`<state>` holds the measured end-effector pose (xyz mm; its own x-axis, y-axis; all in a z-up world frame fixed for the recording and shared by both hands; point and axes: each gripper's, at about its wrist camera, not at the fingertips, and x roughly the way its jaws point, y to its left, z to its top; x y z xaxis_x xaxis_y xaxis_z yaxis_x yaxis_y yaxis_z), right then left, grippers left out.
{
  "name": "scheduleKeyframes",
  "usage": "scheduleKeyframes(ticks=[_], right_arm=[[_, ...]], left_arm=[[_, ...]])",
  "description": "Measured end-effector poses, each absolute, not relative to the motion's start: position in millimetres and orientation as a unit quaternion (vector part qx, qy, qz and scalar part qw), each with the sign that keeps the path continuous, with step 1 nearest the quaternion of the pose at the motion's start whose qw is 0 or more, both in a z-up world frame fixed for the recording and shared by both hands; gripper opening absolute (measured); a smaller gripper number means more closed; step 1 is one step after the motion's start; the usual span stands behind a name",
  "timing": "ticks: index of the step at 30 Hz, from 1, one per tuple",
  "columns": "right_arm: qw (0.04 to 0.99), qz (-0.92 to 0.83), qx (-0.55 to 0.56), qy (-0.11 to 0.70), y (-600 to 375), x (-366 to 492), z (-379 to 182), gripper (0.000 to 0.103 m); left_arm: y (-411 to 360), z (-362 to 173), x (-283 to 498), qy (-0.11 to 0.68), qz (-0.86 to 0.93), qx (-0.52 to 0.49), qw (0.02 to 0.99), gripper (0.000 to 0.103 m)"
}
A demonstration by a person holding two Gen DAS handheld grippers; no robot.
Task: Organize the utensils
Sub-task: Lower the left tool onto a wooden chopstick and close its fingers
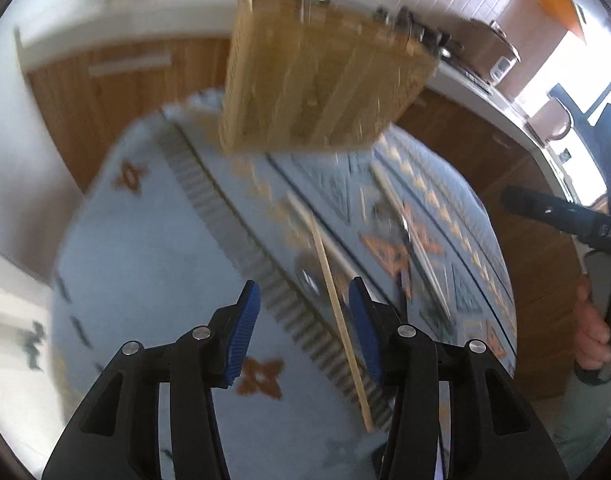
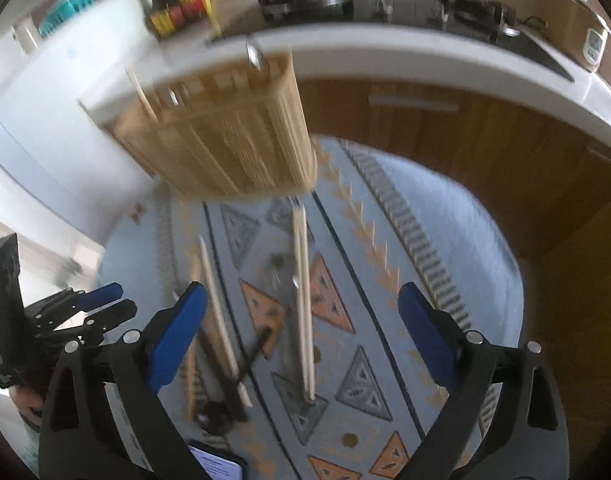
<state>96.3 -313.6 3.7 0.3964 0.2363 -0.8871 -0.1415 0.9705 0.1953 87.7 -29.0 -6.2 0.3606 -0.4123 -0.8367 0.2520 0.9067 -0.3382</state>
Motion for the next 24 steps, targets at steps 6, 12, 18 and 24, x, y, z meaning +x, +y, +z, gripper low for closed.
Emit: scheduleKeyframes(ticks=[6, 12, 18, 24], right_arm=[[0.809, 0.122, 0.010, 0.575, -301.7, 98.9, -39.0, 0.091], [0.809, 0.126, 0.011, 0.574, -300.5, 114.1, -42.9, 0.075], [0.804, 0.130, 0.017, 0.580, -301.5, 135.8, -47.7, 0.053], [0.791, 0.135, 0.019, 0.596, -298.6, 148.9, -61.5, 0.038]], left_arm=[[-48.6, -34.5, 79.0, 0.557, -0.226, -0.051, 0.797, 0.045], [-81.5, -44.6, 68.2, 0.550, -0.200, 0.055, 0.809, 0.045], [-99.3, -49.1, 68.7, 0.536, -0.173, 0.115, 0.818, 0.032], [-95.1, -47.7, 69.3, 0.514, -0.140, 0.128, 0.837, 0.002]])
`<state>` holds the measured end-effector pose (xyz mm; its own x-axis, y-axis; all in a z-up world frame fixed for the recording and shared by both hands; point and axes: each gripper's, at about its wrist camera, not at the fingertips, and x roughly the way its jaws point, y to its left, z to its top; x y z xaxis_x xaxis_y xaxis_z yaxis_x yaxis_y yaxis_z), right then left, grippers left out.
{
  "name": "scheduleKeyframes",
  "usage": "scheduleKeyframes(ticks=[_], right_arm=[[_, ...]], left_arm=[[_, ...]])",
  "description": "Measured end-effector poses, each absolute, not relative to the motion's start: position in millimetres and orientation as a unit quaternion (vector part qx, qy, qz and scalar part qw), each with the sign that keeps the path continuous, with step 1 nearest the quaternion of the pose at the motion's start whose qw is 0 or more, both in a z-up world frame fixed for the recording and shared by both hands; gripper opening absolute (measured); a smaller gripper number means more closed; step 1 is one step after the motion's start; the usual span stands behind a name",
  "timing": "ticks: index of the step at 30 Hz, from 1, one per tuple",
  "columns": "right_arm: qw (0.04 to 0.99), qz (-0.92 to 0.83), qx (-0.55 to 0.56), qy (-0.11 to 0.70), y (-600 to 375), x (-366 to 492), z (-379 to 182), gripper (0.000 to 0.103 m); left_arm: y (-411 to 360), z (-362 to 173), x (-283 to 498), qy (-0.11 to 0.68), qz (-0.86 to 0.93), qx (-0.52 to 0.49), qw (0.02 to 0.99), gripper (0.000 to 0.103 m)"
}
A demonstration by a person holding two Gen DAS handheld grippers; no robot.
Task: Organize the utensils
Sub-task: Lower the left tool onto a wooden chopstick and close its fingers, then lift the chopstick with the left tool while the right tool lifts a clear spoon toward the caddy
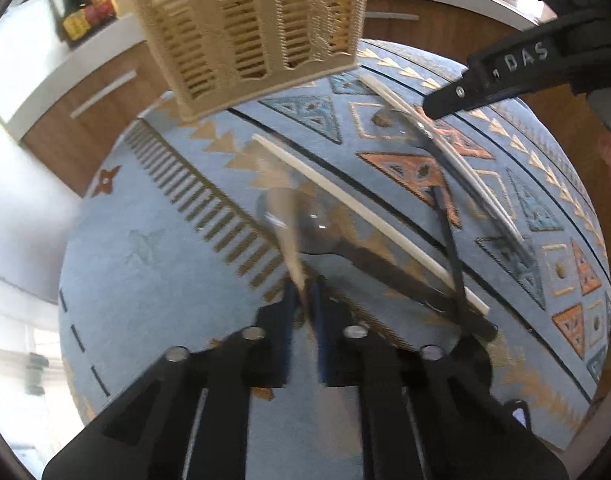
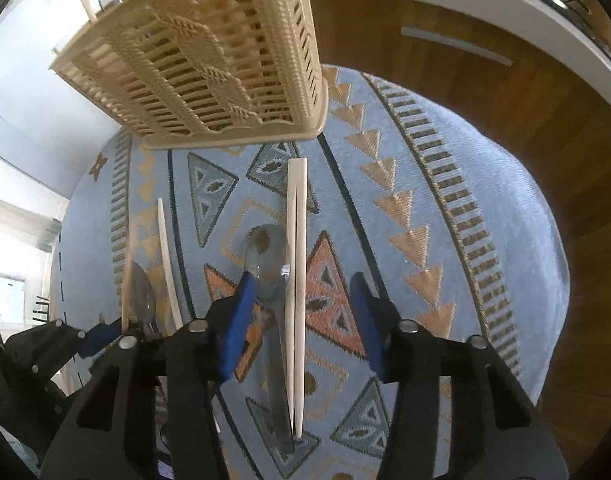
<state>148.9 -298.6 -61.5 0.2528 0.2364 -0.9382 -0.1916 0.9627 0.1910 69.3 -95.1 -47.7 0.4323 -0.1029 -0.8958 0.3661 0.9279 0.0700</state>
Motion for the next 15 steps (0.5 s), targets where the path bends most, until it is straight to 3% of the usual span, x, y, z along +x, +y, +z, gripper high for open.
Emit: scheduleKeyframes(ticks=[15], right_arm=[[0.777, 0.152, -0.044, 0.610, -255.6, 141.3, -73.7, 0.031]], left_arm=[[-31.2, -38.1, 86.2, 0.512, -0.094, 0.016, 0.854, 0.002]])
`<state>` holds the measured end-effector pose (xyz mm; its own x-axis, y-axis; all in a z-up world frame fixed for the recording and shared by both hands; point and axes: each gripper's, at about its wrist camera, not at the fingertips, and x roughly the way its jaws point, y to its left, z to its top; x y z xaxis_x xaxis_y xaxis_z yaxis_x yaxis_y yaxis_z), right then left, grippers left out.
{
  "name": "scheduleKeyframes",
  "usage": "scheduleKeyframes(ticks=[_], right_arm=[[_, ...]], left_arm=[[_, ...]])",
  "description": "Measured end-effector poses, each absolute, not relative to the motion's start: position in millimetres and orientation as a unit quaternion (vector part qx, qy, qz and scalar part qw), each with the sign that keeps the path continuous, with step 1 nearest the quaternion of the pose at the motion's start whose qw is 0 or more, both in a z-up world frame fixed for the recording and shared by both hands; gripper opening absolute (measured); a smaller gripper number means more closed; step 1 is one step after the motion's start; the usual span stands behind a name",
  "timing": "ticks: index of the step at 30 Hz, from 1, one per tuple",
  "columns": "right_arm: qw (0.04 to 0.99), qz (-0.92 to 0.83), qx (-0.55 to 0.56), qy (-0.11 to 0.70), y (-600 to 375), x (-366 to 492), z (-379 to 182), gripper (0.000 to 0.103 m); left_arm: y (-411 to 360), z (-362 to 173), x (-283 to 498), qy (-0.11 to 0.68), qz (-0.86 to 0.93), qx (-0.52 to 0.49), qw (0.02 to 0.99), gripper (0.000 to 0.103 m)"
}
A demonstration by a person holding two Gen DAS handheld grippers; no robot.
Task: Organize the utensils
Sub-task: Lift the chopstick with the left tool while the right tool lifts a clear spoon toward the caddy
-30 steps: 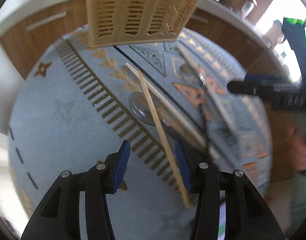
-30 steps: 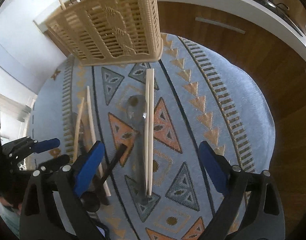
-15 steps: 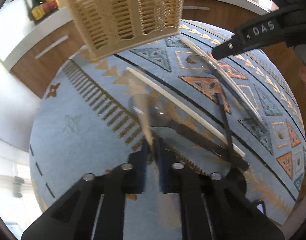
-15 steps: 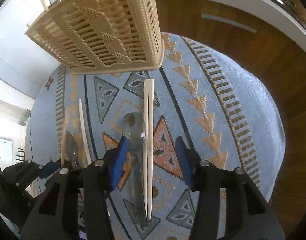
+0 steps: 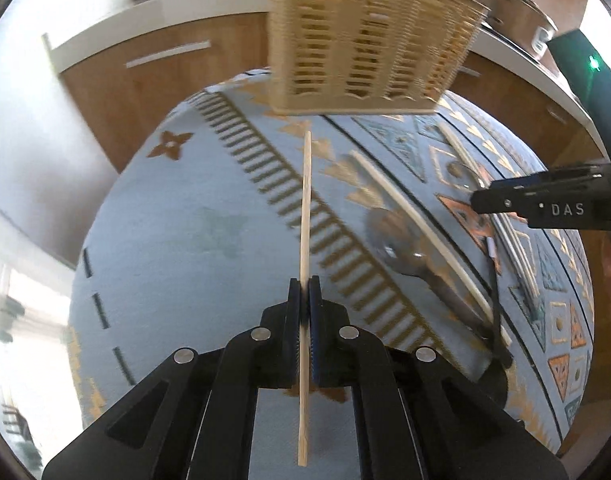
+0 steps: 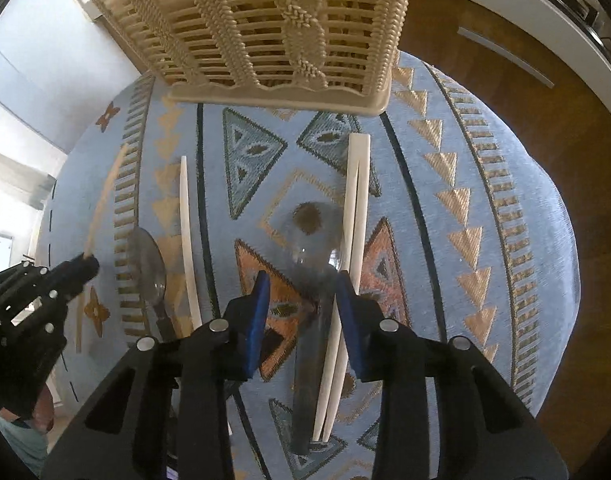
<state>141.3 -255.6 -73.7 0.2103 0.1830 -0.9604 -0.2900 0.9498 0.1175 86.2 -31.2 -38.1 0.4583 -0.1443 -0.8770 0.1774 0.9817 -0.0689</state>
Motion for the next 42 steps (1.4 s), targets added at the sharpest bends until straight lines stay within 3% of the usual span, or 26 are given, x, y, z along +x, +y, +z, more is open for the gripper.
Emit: scheduleKeyframes(ticks=[11, 13, 16, 18, 20, 21, 22, 25, 30, 41, 42], right_arm=[[0.769, 0.121, -0.084, 0.622, -214.3, 149.1, -74.5, 0.032], [0.761, 0.119, -0.090, 0.631, -209.6, 156.5, -71.1, 0.032], [0.753, 0.123, -0.094, 0.639, -204.0, 163.1, -71.8, 0.031], [0.752, 0.129, -0.097, 0.640, -203.9, 170.8, -71.8, 0.027], [0.753, 0.130, -0.104, 0.636, -199.8, 171.6, -70.4, 0.027], [0.755, 0.131, -0.106, 0.634, -200.3, 169.6, -71.7, 0.027], [0.756, 0.133, -0.106, 0.632, -197.8, 168.2, -72.1, 0.026], [0.765, 0.150, -0.097, 0.618, -193.6, 160.1, -71.4, 0.026], [0.800, 0.194, -0.068, 0.564, -195.8, 135.0, -51.6, 0.026], [0.893, 0.265, 0.018, 0.364, -220.2, 94.3, 74.7, 0.024], [0.896, 0.269, 0.024, 0.354, -224.4, 94.3, 85.3, 0.000]], left_arm=[[-12.2, -44.7, 94.5, 0.521, -0.088, 0.000, 0.849, 0.005], [-14.5, -44.2, 97.6, 0.528, -0.100, 0.001, 0.843, 0.013], [-20.2, -43.6, 104.8, 0.540, -0.115, 0.026, 0.833, 0.017], [-28.8, -42.8, 112.2, 0.555, -0.137, 0.052, 0.819, 0.026], [-36.2, -42.8, 117.7, 0.564, -0.143, 0.076, 0.810, 0.025], [-41.0, -42.9, 120.5, 0.567, -0.140, 0.101, 0.805, 0.011], [-42.4, -43.4, 121.9, 0.566, -0.130, 0.118, 0.806, 0.005], [-43.7, -42.9, 121.8, 0.563, -0.132, 0.120, 0.807, 0.004], [-23.3, -21.3, 108.2, 0.498, -0.135, 0.031, 0.856, 0.004], [-13.3, 110.0, 77.0, 0.250, -0.180, -0.087, 0.947, 0.004], [-15.8, 120.9, 78.7, 0.229, -0.179, -0.092, 0.952, 0.004]])
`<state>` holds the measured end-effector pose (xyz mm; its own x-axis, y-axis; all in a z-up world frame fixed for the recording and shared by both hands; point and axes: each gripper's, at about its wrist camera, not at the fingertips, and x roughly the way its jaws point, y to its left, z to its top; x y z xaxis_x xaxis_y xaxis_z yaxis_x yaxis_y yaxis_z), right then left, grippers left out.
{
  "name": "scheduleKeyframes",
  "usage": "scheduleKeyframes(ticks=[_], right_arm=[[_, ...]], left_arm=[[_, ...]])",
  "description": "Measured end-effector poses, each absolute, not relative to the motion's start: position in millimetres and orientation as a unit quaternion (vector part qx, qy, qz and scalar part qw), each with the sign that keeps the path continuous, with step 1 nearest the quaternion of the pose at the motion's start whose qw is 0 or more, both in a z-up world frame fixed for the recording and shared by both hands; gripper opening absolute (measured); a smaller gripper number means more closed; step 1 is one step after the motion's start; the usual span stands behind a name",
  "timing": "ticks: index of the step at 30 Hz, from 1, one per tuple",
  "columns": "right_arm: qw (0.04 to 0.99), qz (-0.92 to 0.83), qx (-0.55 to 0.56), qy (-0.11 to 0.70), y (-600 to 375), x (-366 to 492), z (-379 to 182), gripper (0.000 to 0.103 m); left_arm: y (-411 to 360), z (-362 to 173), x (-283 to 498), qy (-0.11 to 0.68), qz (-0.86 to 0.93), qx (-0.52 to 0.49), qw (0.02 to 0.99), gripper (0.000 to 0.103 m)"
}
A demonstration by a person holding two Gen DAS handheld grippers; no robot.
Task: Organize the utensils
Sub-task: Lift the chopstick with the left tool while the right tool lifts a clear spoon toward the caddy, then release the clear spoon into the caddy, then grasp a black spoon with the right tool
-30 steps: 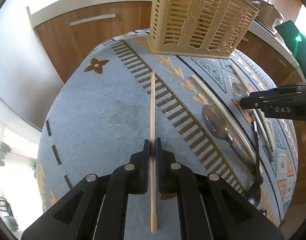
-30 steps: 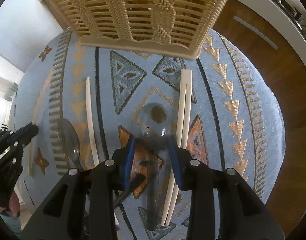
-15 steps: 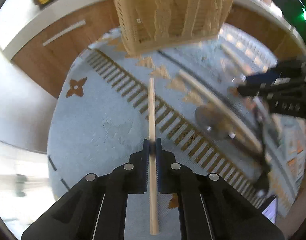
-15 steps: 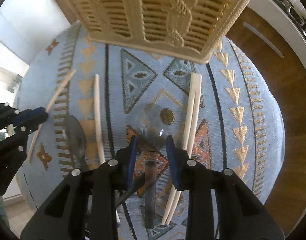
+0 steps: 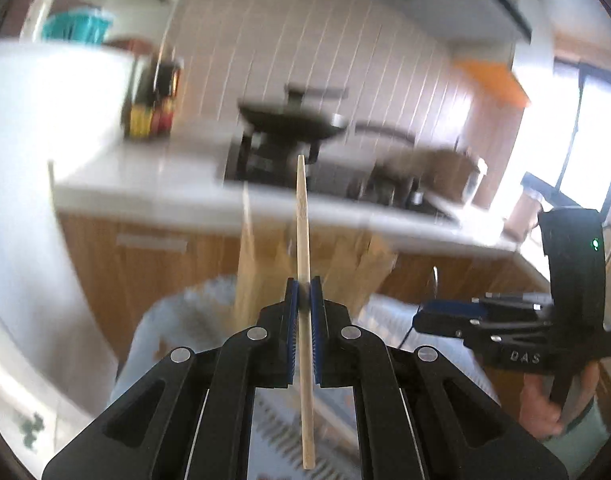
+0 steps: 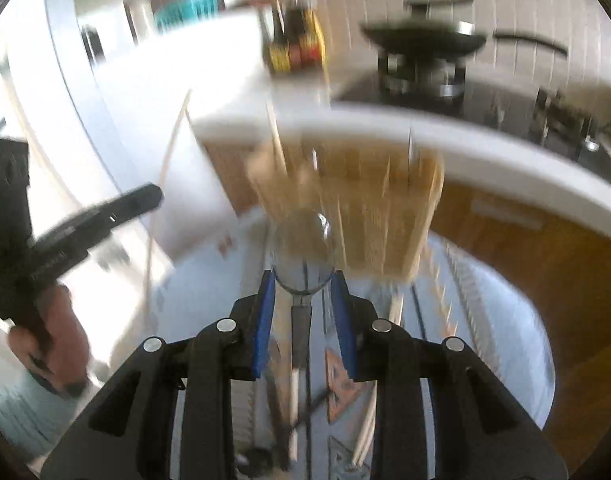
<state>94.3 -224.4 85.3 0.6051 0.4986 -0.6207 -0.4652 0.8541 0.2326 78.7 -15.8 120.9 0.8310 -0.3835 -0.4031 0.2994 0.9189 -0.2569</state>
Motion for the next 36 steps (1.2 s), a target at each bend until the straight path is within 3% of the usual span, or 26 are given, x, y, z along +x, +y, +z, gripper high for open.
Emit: scheduleKeyframes(ticks=[4, 11, 13, 15, 16, 20, 24, 33, 34, 36], right_arm=[[0.903, 0.271, 0.035, 0.333, -236.3, 105.9, 97.3, 0.000], [0.871, 0.273, 0.030, 0.406, -253.3, 122.5, 52.7, 0.003], [0.863, 0.272, 0.019, 0.426, -249.8, 125.5, 37.4, 0.016], [0.850, 0.279, 0.011, 0.447, -242.7, 125.8, 21.1, 0.047], [0.846, 0.277, 0.005, 0.456, -238.0, 125.2, 14.1, 0.049], [0.809, 0.233, -0.024, 0.540, -216.7, 132.6, -24.7, 0.048], [0.750, 0.233, 0.000, 0.620, -205.8, 137.4, -61.9, 0.032], [0.739, 0.205, -0.031, 0.641, -188.4, 127.2, -70.8, 0.031], [0.740, 0.204, -0.036, 0.640, -185.6, 126.9, -70.9, 0.028], [0.744, 0.193, -0.051, 0.637, -178.0, 122.8, -72.1, 0.013]], left_arm=[[-25.3, 137.4, 90.6, 0.200, -0.192, -0.113, 0.954, 0.004], [-13.8, 123.5, 96.7, 0.216, -0.190, -0.124, 0.950, 0.004], [-6.9, 115.2, 98.7, 0.224, -0.188, -0.129, 0.948, 0.004], [-1.6, 109.7, 98.6, 0.230, -0.190, -0.134, 0.945, 0.004], [1.4, 107.7, 98.2, 0.232, -0.187, -0.133, 0.945, 0.004], [7.0, 104.0, 94.5, 0.233, -0.181, -0.120, 0.948, 0.004], [6.6, 98.7, 90.1, 0.238, -0.184, -0.110, 0.947, 0.004], [9.0, 93.4, 85.0, 0.242, -0.193, -0.100, 0.946, 0.004], [9.4, 93.1, 85.0, 0.242, -0.193, -0.100, 0.946, 0.004], [10.2, 92.7, 84.9, 0.243, -0.193, -0.102, 0.945, 0.004]])
